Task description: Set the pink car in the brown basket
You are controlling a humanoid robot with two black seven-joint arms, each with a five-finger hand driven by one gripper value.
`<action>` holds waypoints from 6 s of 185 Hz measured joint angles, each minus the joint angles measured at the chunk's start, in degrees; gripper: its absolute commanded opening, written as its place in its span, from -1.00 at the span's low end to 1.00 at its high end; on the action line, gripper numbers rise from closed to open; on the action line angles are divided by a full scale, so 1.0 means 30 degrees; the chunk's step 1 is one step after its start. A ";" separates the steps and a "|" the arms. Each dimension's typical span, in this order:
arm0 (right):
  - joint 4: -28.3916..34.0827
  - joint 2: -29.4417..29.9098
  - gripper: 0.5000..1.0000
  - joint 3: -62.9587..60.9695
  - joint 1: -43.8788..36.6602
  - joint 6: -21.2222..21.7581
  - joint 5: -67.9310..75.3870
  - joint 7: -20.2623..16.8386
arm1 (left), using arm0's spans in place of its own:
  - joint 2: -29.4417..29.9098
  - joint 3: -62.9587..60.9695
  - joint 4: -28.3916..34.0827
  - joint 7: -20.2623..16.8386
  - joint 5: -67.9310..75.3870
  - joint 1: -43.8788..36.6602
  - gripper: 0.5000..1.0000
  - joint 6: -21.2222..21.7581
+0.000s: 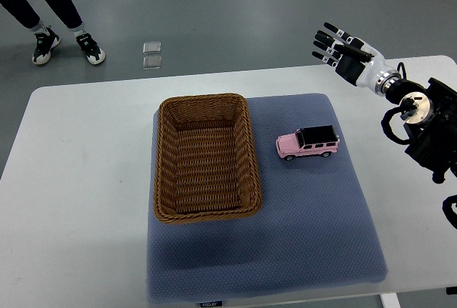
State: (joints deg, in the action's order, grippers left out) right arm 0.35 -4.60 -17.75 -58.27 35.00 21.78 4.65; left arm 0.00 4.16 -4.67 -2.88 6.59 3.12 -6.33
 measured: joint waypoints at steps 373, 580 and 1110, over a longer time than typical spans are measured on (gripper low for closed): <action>1.1382 -0.8074 0.67 0.4892 -0.1874 -0.0028 -1.7892 0.6455 | 0.0000 0.0049 -0.0174 0.0023 0.0000 -0.0015 1.00 -0.0030; 1.6274 -0.8452 0.18 0.4718 0.1354 -0.8787 -2.7618 0.6156 | 0.0000 0.0049 -0.0169 0.0023 0.0000 -0.0015 1.00 -0.0028; 1.4207 -0.1246 0.67 0.3850 -0.1328 -0.9342 -2.8741 0.6159 | 0.0000 0.0049 -0.0173 0.0023 0.0000 -0.0044 1.00 -0.0029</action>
State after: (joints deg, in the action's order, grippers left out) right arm 42.97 -8.34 -6.20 -62.26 6.97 -64.45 23.12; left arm 0.00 4.31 -5.18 -2.81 6.59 2.99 -6.41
